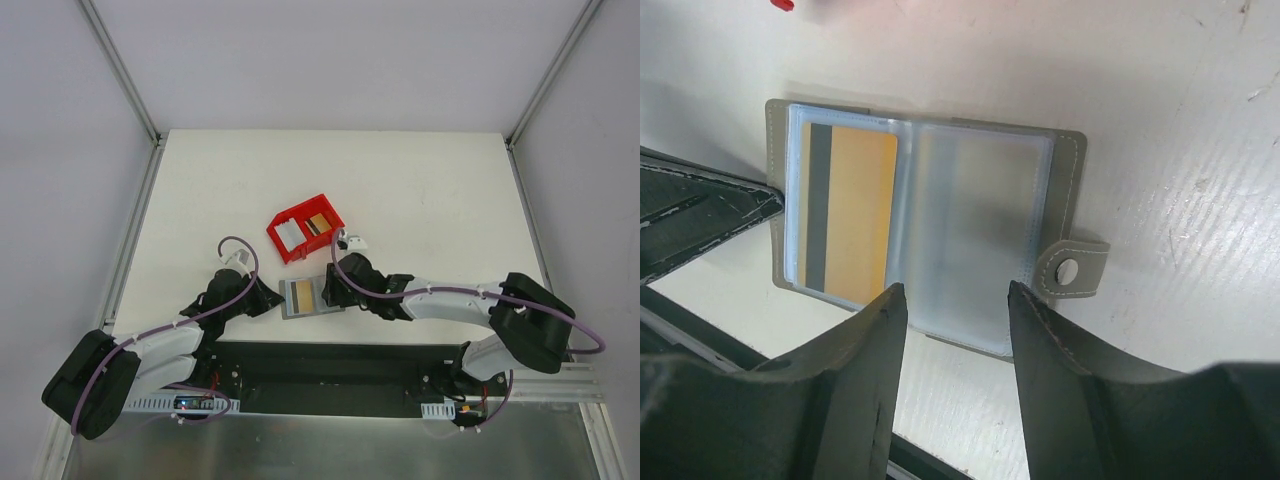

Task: Put the credit cards into the card holder
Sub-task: Insert the credit card into the card holder.

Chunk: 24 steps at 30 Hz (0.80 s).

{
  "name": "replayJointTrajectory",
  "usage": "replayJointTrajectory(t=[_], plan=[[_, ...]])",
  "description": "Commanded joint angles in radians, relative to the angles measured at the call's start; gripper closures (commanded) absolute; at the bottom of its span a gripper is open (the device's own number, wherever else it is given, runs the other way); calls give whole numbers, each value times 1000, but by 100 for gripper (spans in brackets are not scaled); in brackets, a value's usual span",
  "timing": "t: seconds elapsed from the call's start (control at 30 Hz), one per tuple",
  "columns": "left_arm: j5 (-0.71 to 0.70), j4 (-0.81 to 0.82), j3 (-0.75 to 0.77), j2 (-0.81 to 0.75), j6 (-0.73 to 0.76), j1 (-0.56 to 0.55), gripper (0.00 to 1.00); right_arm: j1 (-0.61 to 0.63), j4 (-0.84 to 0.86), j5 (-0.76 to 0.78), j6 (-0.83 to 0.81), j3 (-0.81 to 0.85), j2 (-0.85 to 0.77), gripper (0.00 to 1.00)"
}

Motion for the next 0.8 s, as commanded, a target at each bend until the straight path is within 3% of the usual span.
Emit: replayJointTrajectory(t=[0.0, 0.37, 0.77], plan=[[6, -20, -16, -3, 20, 4, 100, -5, -22, 26, 15, 11, 6, 52], [4, -19, -15, -2, 22, 4, 100, -7, -26, -33, 20, 52, 75, 54], [4, -13, -13, 12, 22, 4, 100, -5, -5, -28, -20, 68, 5, 88]])
